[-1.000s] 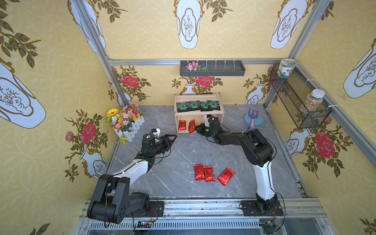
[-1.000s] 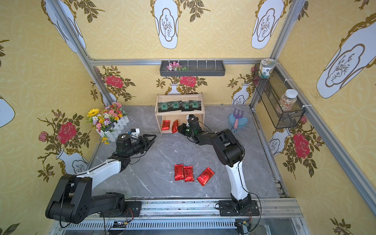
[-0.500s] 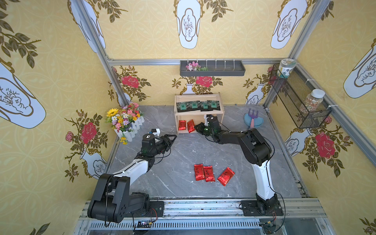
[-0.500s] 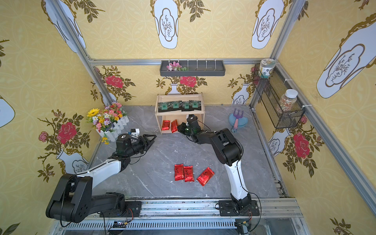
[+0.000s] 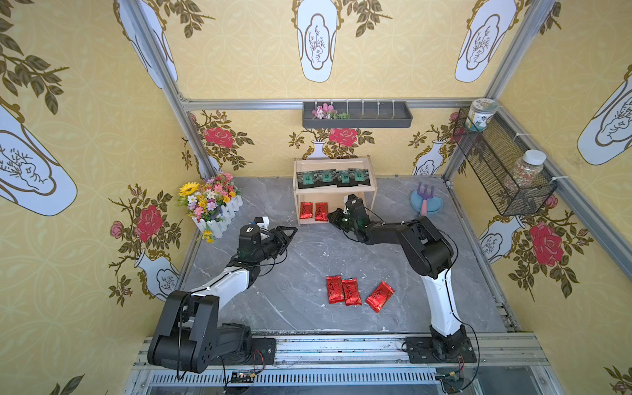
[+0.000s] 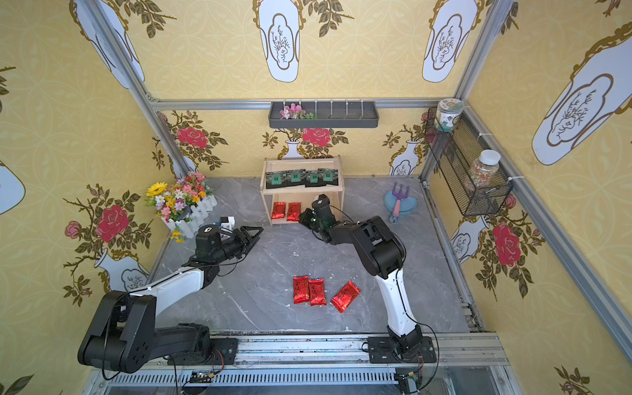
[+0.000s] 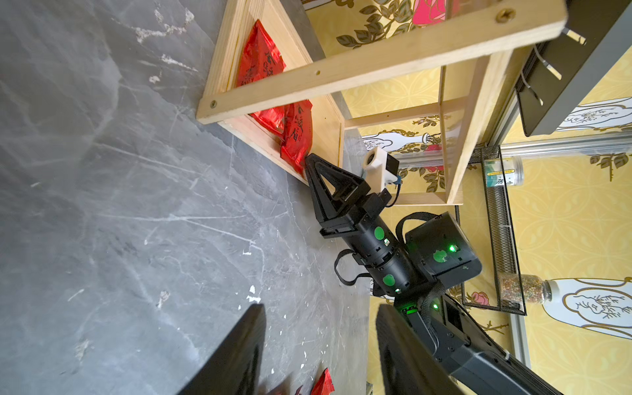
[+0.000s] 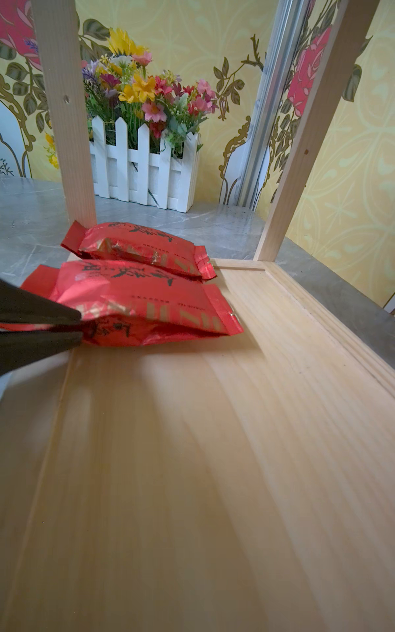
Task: Place the tea bags on the shelf by color
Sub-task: Place the tea bag on the shelf.
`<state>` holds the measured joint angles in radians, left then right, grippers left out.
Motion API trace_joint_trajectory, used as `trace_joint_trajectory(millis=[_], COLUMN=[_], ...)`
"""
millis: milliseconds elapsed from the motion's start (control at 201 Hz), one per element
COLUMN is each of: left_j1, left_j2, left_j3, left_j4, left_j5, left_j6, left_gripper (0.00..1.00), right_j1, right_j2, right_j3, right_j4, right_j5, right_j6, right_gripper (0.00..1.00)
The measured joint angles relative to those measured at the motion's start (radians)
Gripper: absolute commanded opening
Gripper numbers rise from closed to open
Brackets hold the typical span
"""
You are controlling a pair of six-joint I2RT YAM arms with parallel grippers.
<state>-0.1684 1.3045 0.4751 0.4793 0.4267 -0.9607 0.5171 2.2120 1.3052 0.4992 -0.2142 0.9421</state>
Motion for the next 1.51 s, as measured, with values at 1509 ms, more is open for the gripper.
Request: trace_joint_trajectory(millis=[1509], left_j1=[0.0], left_j2=[0.005], left_j3=[0.0], left_j4=[0.007], left_j5=[0.014], left_j6=[0.003], left_gripper=[0.58], right_j1=[0.005], right_j2=[0.061], right_j3=[0.13], right_j4=[-0.056], right_j5=[0.006], right_j6=[-0.024], right_gripper=[0.45])
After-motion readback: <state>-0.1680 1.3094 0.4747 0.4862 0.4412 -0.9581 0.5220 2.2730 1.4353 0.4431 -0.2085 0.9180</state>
